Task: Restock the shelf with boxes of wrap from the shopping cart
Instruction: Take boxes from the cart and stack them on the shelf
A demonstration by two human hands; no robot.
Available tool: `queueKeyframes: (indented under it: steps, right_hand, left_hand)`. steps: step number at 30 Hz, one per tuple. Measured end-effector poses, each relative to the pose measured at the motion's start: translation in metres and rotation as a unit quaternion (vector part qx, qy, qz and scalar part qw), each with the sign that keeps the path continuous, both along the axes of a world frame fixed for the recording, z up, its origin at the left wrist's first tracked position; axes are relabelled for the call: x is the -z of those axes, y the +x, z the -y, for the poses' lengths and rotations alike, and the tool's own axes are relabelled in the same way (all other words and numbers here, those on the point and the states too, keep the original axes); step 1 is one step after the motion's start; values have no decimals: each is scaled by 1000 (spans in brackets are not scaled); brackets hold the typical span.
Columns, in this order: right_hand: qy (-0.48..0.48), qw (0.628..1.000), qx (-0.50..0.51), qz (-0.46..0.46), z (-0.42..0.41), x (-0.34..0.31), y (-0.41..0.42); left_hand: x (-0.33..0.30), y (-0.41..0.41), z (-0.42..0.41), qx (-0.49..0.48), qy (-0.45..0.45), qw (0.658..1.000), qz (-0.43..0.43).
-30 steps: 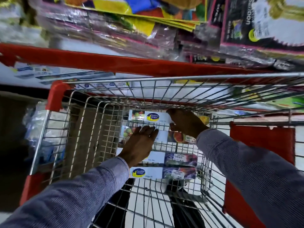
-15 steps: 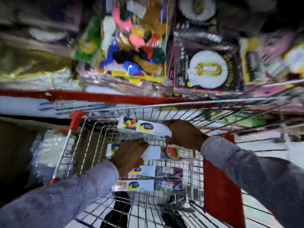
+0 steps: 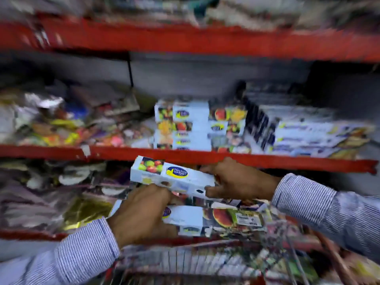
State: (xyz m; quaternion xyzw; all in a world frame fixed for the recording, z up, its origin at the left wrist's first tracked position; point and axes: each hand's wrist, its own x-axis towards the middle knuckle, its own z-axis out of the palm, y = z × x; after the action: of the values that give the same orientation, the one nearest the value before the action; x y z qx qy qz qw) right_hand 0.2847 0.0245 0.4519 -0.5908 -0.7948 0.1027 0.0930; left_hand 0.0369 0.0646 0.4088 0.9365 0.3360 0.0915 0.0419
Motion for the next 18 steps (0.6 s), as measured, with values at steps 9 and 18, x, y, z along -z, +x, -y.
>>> queueKeyframes:
  steps: [9,18]
  right_hand:
    - [115,991,37,60,-39,-84,26]
    - [77,986,105,105,-134,-70,35]
  left_hand:
    - [-98,28,-45,12,31,997,63]
    - [-95,49,-113,-16,18,998,62]
